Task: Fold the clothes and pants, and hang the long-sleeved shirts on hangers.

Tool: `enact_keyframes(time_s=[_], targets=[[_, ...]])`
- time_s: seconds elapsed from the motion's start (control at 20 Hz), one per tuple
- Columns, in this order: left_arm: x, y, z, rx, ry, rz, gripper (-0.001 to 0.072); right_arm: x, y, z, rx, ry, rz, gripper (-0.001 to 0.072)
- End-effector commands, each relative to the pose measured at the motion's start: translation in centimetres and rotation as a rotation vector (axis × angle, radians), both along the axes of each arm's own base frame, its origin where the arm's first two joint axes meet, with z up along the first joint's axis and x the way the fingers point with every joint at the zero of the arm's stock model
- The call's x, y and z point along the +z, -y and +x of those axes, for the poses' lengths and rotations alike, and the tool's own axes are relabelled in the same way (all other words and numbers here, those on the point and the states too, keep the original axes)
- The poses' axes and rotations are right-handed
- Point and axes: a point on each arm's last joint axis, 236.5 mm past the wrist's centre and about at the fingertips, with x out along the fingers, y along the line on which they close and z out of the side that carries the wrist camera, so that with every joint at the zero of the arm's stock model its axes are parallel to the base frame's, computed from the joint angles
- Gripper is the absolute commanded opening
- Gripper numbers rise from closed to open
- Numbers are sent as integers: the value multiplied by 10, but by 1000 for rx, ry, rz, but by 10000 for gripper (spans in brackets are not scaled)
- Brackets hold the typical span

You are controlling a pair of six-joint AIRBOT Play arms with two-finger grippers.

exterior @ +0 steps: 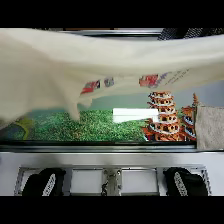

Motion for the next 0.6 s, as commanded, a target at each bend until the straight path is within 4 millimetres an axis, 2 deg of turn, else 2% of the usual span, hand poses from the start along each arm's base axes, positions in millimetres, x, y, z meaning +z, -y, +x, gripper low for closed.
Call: enact_keyframes(time_s=[0.0,0.1,0.15,0.25,0.3,0.4,0.55], targets=[[17,-4,-31,5,129,-90,6,-3,1,-13,-16,-14,-18,7],[-2,-6,-14,3,70,-111,5,-9,2,-7,-16,-39,-15,7],[-18,-6,4,0,7,-133,6,-17,3,0,-13,-72,-11,6],[-70,-9,55,4,-180,-152,5,-50,7,30,-6,-209,7,6],[-100,-10,82,7,-279,-155,5,-73,10,48,0,-298,20,6],[-171,-13,142,14,-493,-165,5,-137,15,94,20,-530,57,6],[-281,-13,220,11,-774,-130,6,-252,27,163,43,-876,96,6]])
